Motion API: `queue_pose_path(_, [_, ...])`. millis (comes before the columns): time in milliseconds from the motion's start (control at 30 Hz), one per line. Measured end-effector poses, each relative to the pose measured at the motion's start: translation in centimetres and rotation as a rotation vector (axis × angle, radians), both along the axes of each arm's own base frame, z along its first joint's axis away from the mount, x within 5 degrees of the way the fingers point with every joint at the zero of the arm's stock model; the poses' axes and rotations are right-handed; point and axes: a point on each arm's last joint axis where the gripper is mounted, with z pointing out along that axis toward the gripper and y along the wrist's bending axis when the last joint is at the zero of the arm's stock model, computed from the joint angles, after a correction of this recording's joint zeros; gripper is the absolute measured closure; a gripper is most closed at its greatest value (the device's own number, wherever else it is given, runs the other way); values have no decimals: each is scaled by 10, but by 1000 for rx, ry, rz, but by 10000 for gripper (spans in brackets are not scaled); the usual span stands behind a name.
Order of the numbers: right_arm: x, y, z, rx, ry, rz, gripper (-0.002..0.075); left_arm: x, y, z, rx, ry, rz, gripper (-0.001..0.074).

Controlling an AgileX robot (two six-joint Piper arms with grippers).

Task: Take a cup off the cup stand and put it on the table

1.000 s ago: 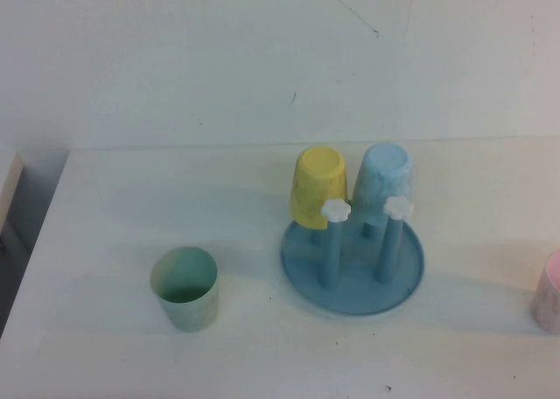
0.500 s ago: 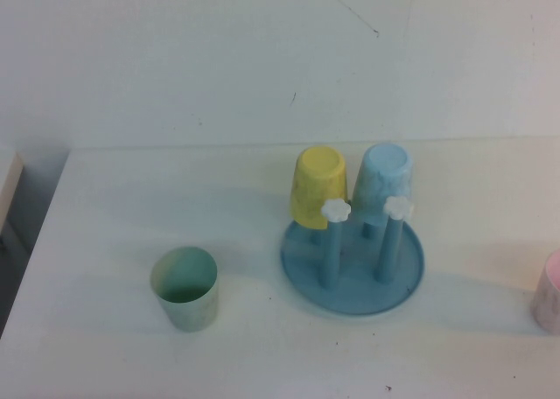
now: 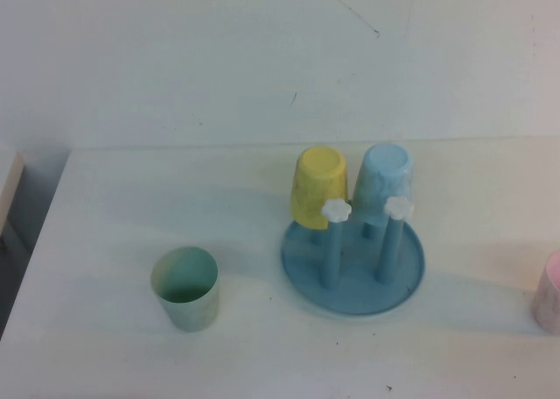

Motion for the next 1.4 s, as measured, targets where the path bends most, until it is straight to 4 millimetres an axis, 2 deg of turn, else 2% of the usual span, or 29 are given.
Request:
queue_pose_path(167, [0, 0, 0, 0, 0, 0, 727, 4, 11, -6, -58, -130, 143, 737])
queue_pose_path(367, [0, 0, 0, 0, 0, 0, 727, 5, 27, 6, -120, -315, 382, 737])
queue_pose_path(500, [0, 0, 0, 0, 0, 0, 727, 2, 38, 12, -100, -421, 531, 737])
queue_pose_path(700, [0, 0, 0, 0, 0, 0, 727, 0, 48, 7, 6, -402, 685, 737])
queue_pose_path(833, [0, 0, 0, 0, 0, 0, 727, -1, 49, 0, 51, -338, 703, 737])
queue_pose_path(1400, [0, 0, 0, 0, 0, 0, 727, -2, 43, 0, 83, -345, 578, 737])
